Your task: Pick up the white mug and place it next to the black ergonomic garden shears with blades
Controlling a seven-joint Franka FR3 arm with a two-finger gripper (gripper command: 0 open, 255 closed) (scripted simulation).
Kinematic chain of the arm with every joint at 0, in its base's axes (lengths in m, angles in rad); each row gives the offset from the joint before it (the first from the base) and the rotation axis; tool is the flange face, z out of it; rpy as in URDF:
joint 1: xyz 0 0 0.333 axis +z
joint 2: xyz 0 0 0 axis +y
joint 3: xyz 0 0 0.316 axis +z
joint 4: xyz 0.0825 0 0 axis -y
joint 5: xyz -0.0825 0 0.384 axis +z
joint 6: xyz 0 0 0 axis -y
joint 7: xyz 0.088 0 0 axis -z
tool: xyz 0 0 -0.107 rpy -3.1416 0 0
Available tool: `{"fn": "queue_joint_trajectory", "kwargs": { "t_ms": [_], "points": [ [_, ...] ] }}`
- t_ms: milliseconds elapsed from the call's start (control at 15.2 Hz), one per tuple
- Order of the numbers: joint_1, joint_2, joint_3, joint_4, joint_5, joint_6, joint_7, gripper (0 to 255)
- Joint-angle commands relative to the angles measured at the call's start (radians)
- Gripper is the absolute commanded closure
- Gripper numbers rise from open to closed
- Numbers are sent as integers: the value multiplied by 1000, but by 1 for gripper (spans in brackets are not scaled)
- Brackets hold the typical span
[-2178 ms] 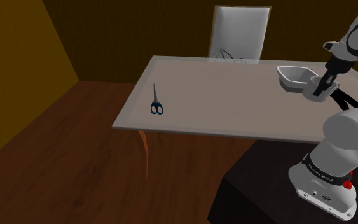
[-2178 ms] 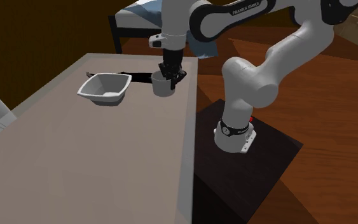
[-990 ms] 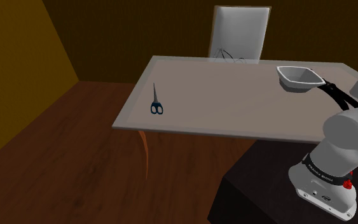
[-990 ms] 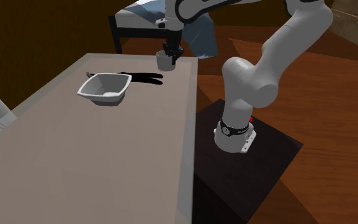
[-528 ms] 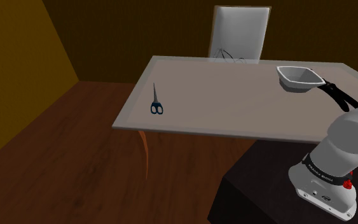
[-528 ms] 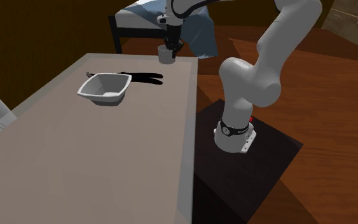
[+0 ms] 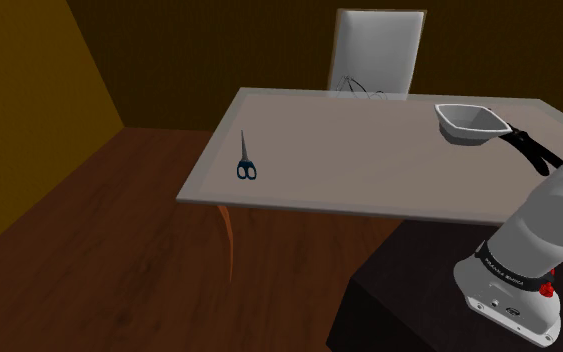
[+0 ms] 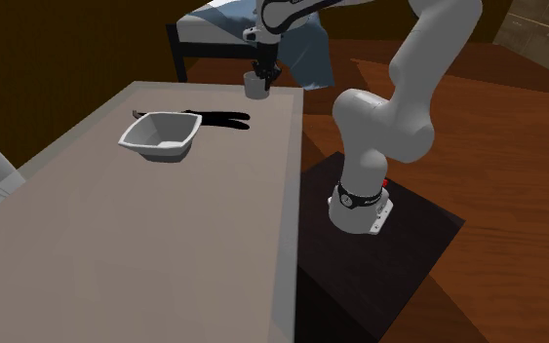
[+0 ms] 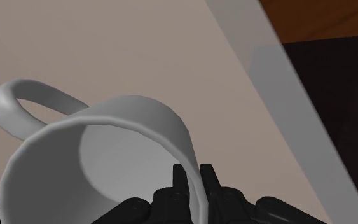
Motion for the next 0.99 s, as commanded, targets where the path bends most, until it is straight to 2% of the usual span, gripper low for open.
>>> {"fn": "queue_joint_trajectory", "kwargs": {
  "t_ms": [0, 924],
  "points": [
    [19, 0, -31, -10, -12, 25, 3, 255],
    [153, -18, -240, -72, -109, 179, 47, 255]
  ]
}}
